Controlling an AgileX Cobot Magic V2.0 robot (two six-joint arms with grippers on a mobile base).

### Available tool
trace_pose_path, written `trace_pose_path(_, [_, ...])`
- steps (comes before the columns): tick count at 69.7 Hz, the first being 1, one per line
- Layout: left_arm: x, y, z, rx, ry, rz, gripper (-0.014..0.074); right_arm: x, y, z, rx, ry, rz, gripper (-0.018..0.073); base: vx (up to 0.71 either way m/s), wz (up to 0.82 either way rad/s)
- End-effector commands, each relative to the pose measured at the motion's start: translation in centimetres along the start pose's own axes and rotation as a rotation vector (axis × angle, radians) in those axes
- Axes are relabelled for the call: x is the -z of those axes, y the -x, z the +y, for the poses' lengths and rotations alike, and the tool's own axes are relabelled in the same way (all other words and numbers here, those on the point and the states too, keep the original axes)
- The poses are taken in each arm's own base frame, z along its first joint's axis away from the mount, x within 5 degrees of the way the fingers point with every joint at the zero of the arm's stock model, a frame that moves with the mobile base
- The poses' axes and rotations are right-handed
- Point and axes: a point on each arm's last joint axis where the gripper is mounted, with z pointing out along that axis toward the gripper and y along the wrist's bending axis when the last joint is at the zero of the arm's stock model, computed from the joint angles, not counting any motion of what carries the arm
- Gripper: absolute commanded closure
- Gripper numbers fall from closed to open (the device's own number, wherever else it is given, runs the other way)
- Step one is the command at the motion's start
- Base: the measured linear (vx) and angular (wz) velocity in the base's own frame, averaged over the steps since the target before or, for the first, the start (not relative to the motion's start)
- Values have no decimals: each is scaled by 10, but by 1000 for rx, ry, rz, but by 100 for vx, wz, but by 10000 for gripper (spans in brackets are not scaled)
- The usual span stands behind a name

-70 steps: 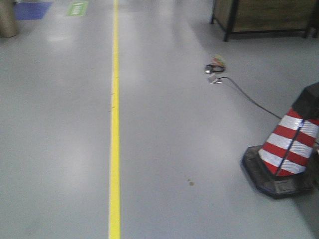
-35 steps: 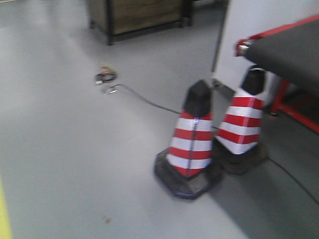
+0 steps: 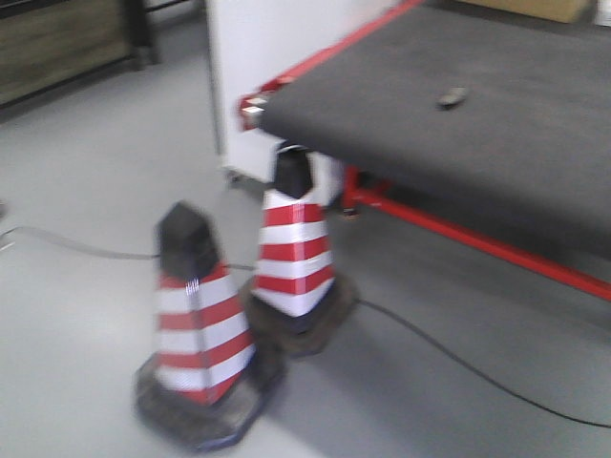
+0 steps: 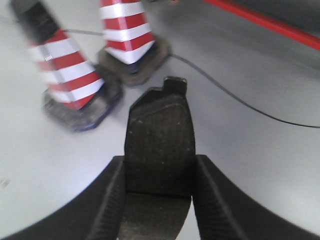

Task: Move and align brake pads A on conveyor
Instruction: 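Turn the base to face the conveyor belt with two pads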

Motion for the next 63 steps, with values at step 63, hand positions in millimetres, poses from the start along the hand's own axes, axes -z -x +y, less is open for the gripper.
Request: trace_pose_path(63, [6,7,0,5,-5,-41,603,4,5,-2,8,-21,-22,560,46,-54])
